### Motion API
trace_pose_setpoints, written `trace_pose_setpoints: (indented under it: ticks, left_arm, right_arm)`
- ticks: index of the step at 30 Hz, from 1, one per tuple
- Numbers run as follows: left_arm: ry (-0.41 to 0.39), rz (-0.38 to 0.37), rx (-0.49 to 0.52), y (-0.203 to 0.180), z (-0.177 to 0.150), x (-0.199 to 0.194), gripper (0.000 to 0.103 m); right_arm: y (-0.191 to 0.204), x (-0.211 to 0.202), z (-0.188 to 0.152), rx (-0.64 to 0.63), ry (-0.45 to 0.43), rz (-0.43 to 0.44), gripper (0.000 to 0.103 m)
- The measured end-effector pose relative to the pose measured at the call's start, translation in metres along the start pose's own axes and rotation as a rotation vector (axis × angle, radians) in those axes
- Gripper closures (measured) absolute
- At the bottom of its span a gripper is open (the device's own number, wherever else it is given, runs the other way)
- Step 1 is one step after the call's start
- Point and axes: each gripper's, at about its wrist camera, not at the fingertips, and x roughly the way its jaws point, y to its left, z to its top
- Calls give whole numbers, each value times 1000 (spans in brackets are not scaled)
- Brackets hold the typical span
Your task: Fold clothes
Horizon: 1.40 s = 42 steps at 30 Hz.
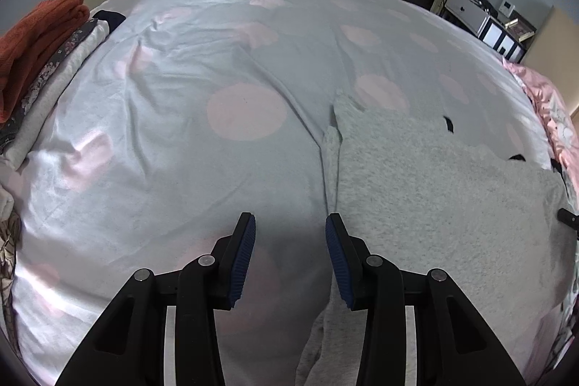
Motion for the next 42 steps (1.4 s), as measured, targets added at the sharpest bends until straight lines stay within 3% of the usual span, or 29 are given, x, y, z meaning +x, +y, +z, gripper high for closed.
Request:
trace_pose_setpoints:
  ticks: [7, 13, 18, 25, 32, 38, 42]
  left_arm:
    - [-28, -32, -24, 17, 3, -15, 61]
    - [-46, -100, -90, 38, 6, -26, 61]
    - [-39, -156, -161, 58, 7, -28, 61]
    - [-2, -122, -209, 79, 4, -21, 61]
    - [31, -137, -237, 84, 3, -12, 61]
    - [35, -147, -215, 76, 3, -9, 61]
    - [38, -138, -202, 75, 3, -7, 61]
  right_arm:
    - [86, -42, 15, -100, -14, 9, 91]
    - [176, -47, 20, -171, -7, 19, 91]
    - [245, -32, 12, -230, 8, 15, 91]
    - [320, 23, -25, -346, 56, -41, 91]
    - [354, 75, -63, -456, 132, -79, 91]
    - [359, 93, -72, -473, 183, -55, 91]
    - [360, 87, -72, -463, 209, 10, 81]
